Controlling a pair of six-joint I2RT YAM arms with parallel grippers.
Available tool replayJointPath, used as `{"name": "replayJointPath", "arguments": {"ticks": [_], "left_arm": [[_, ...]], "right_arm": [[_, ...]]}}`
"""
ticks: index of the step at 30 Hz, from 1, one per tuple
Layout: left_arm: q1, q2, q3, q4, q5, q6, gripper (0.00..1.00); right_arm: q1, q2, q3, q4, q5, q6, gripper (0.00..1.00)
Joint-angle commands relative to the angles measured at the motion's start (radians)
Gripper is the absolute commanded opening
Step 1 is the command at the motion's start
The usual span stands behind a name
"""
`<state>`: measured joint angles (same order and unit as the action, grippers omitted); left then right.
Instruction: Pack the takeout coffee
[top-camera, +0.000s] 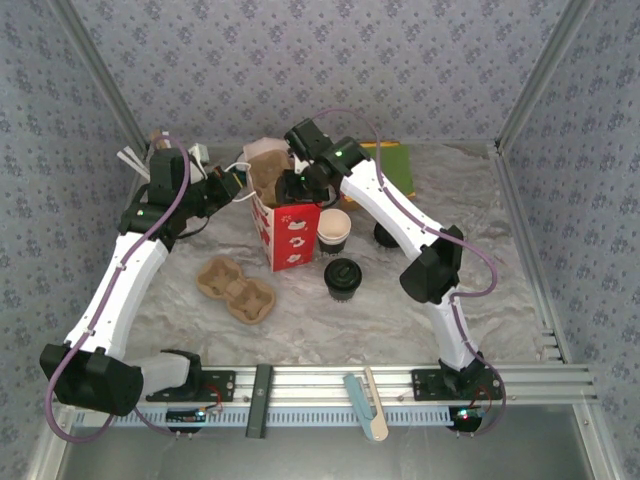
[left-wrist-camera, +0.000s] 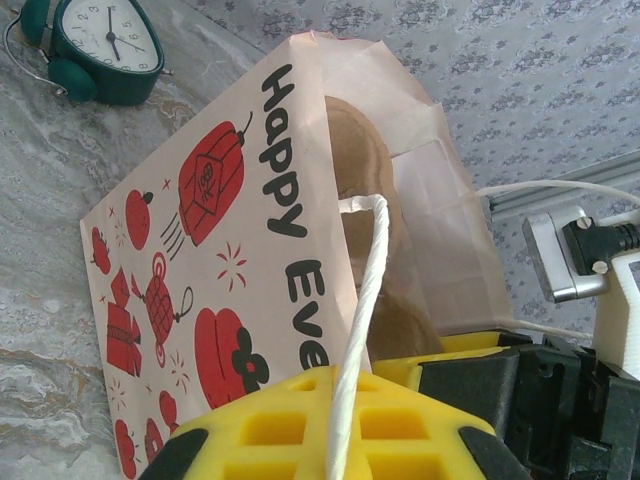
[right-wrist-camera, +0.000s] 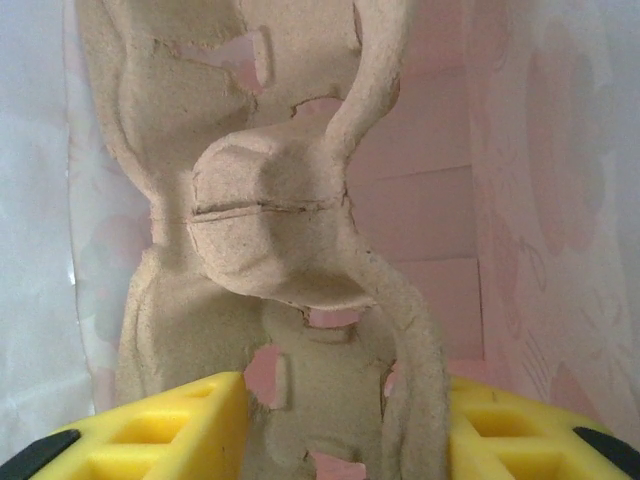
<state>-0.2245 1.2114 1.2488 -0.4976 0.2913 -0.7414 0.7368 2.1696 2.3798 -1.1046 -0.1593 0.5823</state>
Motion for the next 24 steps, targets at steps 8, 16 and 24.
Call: {"name": "replayJointPath", "arguments": {"ticks": [8, 16, 24], "left_arm": [[0.002, -0.035, 0.012, -0.012, 0.0, 0.019, 0.05], [-0.001, -0.035, 0.011, -0.009, 0.002, 0.019, 0.04], [-0.001, -0.039, 0.009, -0.009, 0.0, 0.02, 0.03]], "right_arm": [[0.026, 0.02, 0.073, -0.075, 0.112, -0.027, 0.5], [0.046, 0.027, 0.094, -0.099, 0.201, -0.031, 0.51], [0.052, 0.039, 0.121, -0.12, 0.233, -0.041, 0.54]]}}
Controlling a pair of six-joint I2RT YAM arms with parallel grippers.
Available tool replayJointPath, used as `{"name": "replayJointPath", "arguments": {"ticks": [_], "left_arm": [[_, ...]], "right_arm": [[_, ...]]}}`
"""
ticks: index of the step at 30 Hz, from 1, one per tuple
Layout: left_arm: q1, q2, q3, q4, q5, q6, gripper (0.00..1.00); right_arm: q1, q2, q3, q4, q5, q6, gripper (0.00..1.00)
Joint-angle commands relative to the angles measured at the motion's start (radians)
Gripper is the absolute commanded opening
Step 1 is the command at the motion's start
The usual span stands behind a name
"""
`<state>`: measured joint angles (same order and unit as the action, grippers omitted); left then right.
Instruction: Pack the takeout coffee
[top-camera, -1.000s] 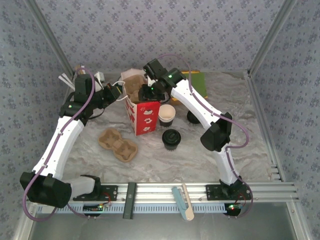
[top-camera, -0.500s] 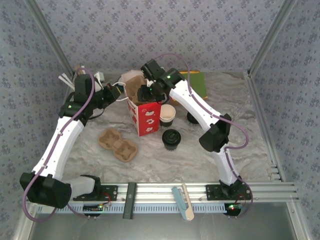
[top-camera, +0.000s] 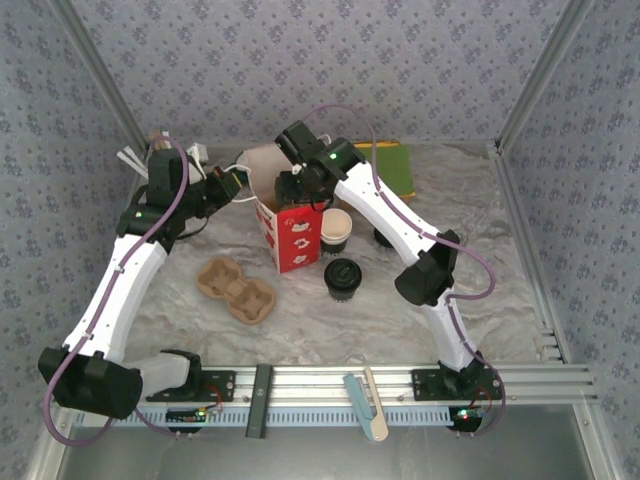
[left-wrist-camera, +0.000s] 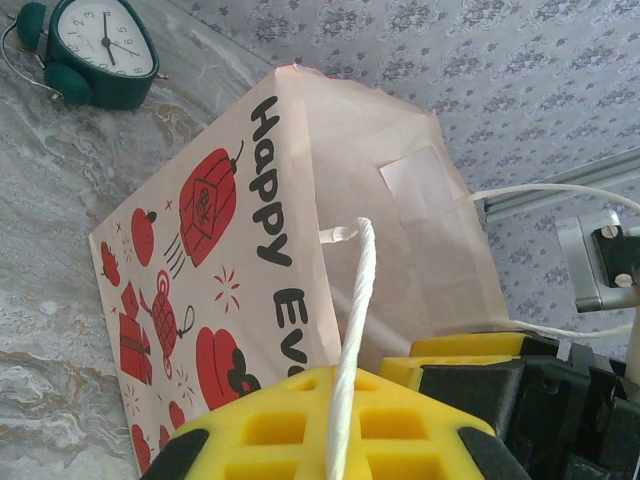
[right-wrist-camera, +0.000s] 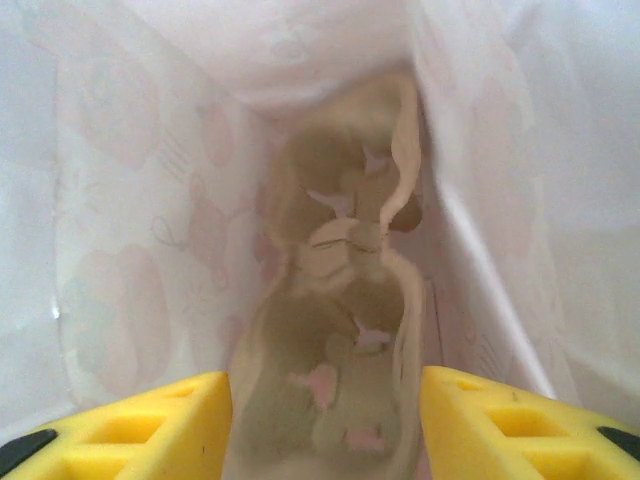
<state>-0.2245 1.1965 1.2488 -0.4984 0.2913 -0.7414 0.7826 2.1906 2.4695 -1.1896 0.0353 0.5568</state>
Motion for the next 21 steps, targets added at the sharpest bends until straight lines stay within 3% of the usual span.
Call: {"name": "replayJointPath", "arguments": {"ticks": [1, 21], "left_arm": [[-0.003, -0.025, 0.008, -0.009, 0.0, 0.02, 0.03], [-0.004, -0.028, -0.002, -0.011, 0.0, 0.021, 0.04]], "right_arm": [[0.006, 0.018, 0.031, -0.033, 0.037, -0.016, 0.54], [0.021, -0.006, 0.035, 0.017, 0.004, -0.071, 0.54]]}}
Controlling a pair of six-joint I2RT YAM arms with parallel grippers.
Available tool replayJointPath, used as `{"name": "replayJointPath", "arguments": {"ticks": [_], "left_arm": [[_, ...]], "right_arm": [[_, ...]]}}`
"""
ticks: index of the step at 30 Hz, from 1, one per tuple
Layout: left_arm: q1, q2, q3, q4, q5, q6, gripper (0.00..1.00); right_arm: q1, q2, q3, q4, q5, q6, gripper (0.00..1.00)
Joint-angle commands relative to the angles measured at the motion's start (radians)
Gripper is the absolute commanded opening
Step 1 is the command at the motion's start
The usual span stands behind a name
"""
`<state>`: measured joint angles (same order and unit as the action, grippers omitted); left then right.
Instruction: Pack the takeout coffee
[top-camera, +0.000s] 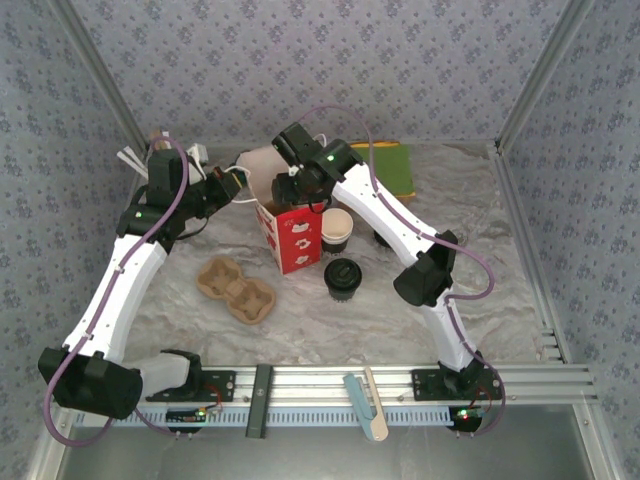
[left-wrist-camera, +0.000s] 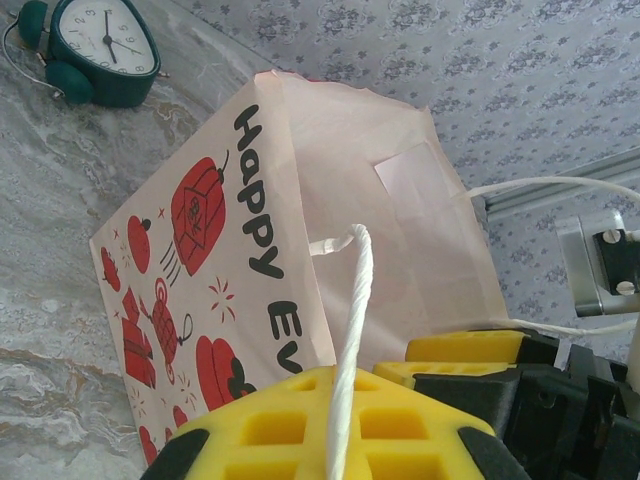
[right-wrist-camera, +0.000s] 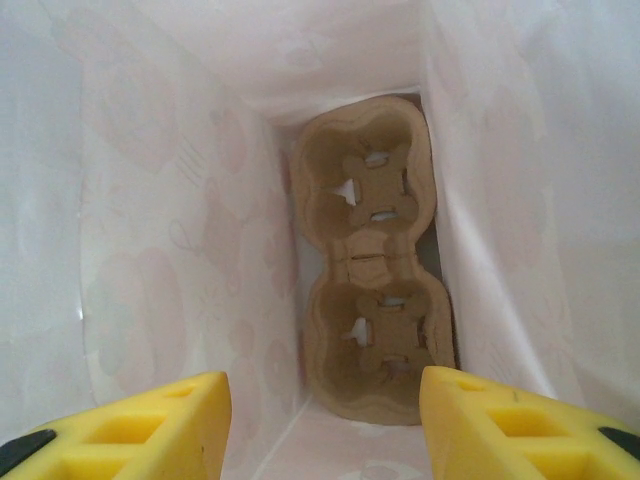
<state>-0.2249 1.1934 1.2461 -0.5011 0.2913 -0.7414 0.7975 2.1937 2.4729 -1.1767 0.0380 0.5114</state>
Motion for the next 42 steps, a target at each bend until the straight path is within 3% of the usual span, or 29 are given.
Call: {"name": "replayJointPath", "arguments": {"ticks": [1, 32, 42], "left_arm": [[-0.004, -0.026, -0.001, -0.007, 0.0, 0.019, 0.04], [-0.004, -0.009, 0.011, -0.014, 0.002, 0.028, 0.04], [-0.003, -0.011, 0.011, -0.023, -0.007, 0.034, 0.04]], "right_arm": [[0.005, -0.01, 0.036, 0.005, 0.002, -0.028, 0.54], [0.021, -0.022, 0.051, 0.015, 0.0, -0.066, 0.52], [0.031, -0.089, 0.067, 0.029, 0.036, -0.131, 0.52]]}}
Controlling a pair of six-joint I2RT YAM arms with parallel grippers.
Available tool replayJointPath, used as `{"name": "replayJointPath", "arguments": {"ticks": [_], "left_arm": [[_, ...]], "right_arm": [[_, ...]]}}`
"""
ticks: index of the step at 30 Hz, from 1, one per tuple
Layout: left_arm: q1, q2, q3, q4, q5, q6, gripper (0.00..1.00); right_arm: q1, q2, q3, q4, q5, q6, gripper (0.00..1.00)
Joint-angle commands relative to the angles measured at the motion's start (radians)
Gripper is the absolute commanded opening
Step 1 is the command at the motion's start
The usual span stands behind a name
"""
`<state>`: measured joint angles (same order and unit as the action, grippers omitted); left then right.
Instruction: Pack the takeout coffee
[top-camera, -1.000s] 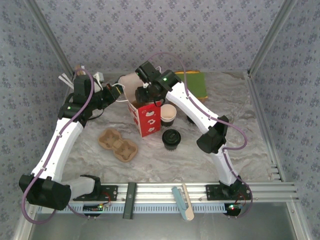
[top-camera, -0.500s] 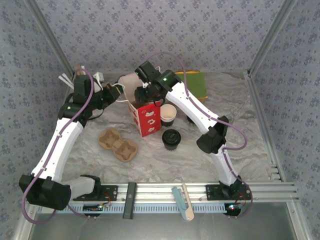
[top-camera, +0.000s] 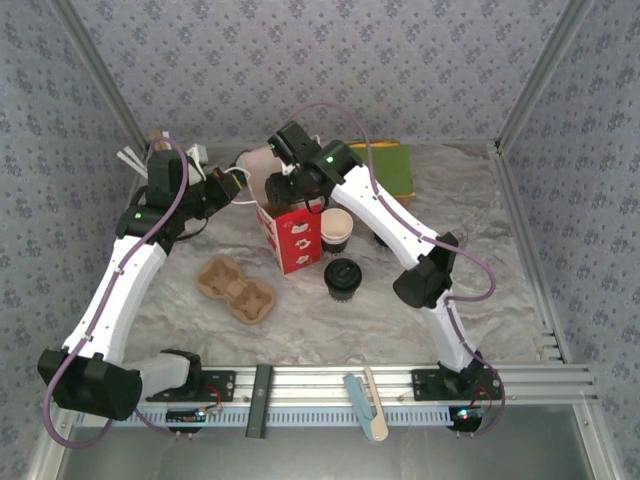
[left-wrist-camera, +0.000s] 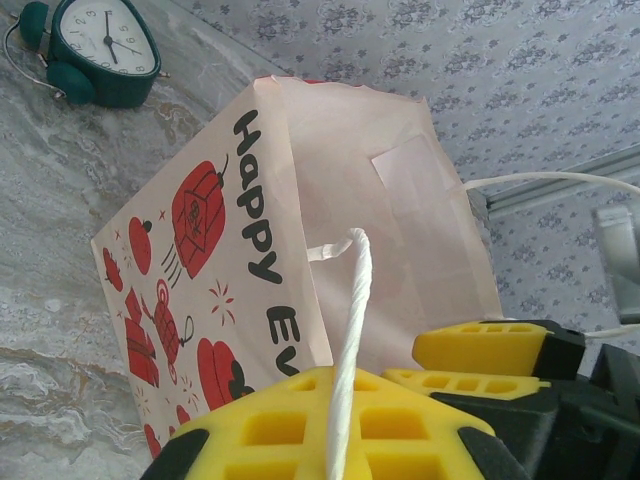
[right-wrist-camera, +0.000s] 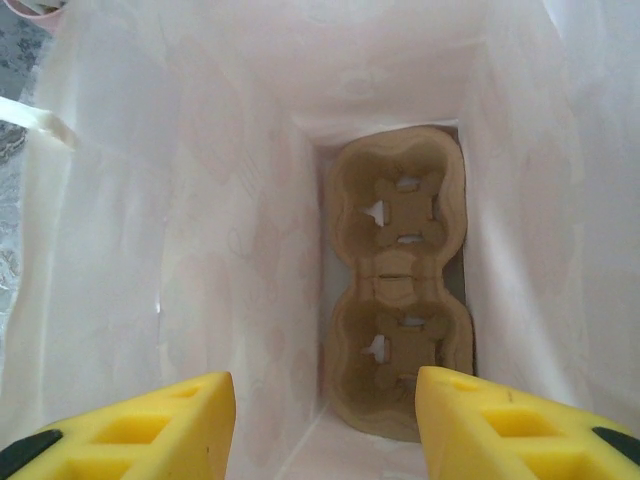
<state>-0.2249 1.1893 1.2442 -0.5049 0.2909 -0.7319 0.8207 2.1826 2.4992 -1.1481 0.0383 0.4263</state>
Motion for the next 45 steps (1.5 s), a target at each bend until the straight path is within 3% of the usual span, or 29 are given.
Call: {"name": "replayJointPath", "arguments": {"ticks": [1, 9, 14, 23, 27, 38, 45], "left_arm": [[-0.002, -0.008, 0.013, -0.022, -0.009, 0.026, 0.04], [0.001, -0.007, 0.018, -0.04, -0.021, 0.031, 0.04], [-0.001, -0.003, 0.021, -0.034, -0.012, 0.03, 0.04], [-0.008, 0.006, 0.021, -0.015, 0.011, 0.024, 0.04], [-0.014, -0.003, 0.02, -0.012, 0.024, 0.034, 0.04], [-0.008, -0.056, 0.007, -0.078, -0.026, 0.066, 0.03], [0.047, -0.142, -0.012, -0.15, -0.074, 0.074, 0.03]], "right_arm": [[0.009, -0.086, 0.041, -0.002, 0.046, -0.055, 0.52], [0.001, -0.17, 0.017, -0.046, 0.152, -0.112, 0.52], [-0.03, -0.195, -0.054, -0.009, 0.103, -0.106, 0.48], [0.004, 0.002, 0.198, -0.074, 0.034, -0.08, 0.33], [-0.001, 0.049, 0.187, -0.059, 0.014, -0.054, 0.24], [-0.026, 0.159, 0.171, -0.063, 0.032, -0.003, 0.21], [-0.041, 0.176, 0.169, -0.123, 0.101, 0.003, 0.22]]}}
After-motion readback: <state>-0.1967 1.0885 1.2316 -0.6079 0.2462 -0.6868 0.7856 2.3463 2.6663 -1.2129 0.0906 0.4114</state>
